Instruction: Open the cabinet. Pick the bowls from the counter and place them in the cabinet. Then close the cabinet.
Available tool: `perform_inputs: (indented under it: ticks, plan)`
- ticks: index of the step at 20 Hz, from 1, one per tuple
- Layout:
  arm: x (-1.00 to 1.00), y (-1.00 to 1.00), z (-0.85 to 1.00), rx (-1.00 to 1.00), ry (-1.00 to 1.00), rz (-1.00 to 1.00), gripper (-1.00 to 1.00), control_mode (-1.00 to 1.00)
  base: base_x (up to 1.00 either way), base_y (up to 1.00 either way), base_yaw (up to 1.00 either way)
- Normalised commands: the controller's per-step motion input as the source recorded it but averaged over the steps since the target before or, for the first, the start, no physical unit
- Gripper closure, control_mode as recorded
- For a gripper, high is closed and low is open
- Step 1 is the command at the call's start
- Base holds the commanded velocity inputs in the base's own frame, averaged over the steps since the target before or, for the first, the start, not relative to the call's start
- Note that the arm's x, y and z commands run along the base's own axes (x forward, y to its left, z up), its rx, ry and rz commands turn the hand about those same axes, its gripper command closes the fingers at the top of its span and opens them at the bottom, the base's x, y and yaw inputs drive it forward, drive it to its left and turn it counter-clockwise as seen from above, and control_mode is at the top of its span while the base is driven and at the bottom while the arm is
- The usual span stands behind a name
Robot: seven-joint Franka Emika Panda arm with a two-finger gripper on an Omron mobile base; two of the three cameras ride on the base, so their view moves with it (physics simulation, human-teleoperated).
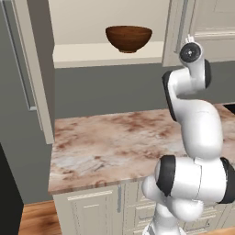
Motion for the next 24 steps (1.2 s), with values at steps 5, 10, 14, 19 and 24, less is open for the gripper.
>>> perform_inputs:
  ticks: [5, 10, 14, 19, 24]
  plan:
    - [0.91, 0.0, -0.28, 0.16, -0.07, 0.05, -1.0, -1.0, 0.0, 0.0, 0.0]
    - [0.94, 0.0, -0.26, 0.14, -0.06, 0.05, -1.0, -1.0, 0.0, 0.0, 0.0]
    - [0.77, 0.0, 0.0, 0.12, 0.0, 0.03, -1.0, -1.0, 0.0, 0.0, 0.0]
    - [-0.25, 0.04, 0.53, 0.0, 0.14, 0.0, -1.0, -1.0, 0.0, 0.0, 0.0]
    - [-0.65, 0.0, 0.47, 0.0, 0.17, 0.0, -1.0, -1.0, 0.0, 0.0, 0.0]
